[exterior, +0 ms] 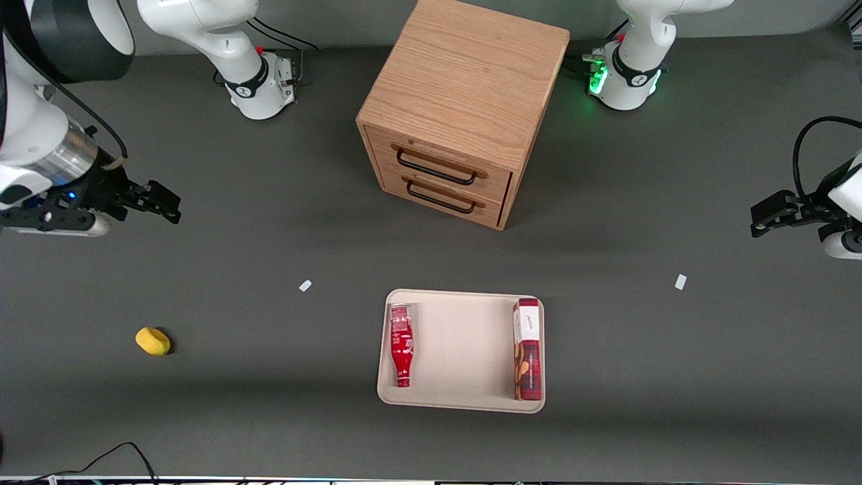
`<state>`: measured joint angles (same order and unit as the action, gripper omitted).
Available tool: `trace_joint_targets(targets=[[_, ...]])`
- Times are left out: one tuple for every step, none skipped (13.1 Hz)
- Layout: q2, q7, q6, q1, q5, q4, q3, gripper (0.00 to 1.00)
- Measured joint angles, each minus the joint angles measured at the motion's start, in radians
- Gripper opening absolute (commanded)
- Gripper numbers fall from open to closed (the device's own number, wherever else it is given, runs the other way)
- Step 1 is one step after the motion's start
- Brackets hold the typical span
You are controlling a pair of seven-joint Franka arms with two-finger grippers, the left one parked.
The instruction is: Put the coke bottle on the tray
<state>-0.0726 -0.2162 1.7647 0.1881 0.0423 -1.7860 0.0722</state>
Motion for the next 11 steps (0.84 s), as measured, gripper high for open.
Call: trace_joint_targets(targets=[[-0.018,0.0,-0.001,0.0,0.0,-0.009,0.003,1.0],[-0.029,0.0,-0.003,0.0,-0.001,-0.012,0.009,1.0],[-0.034,0.0,-0.006,0.0,-0.003,-0.014,0.018,1.0],[-0.036,0.0,-0.01,0.0,-0.005,-0.016,0.027,1.0],[-0.036,0.0,-0.015,0.0,-0.006,-0.017,0.033,1.0],[-0.036,0.0,-0.018,0.0,-0.007,-0.019,0.034,1.0],[-0.036,0.0,-0.018,0.001,-0.007,-0.02,0.034,1.0],[-0.036,0.0,-0.018,0.002,-0.007,-0.021,0.034,1.0],[-0.036,0.0,-0.018,0.002,-0.008,-0.021,0.034,1.0],[-0.036,0.0,-0.018,0.002,-0.008,-0.021,0.034,1.0],[-0.036,0.0,-0.018,0.002,-0.008,-0.021,0.035,1.0]])
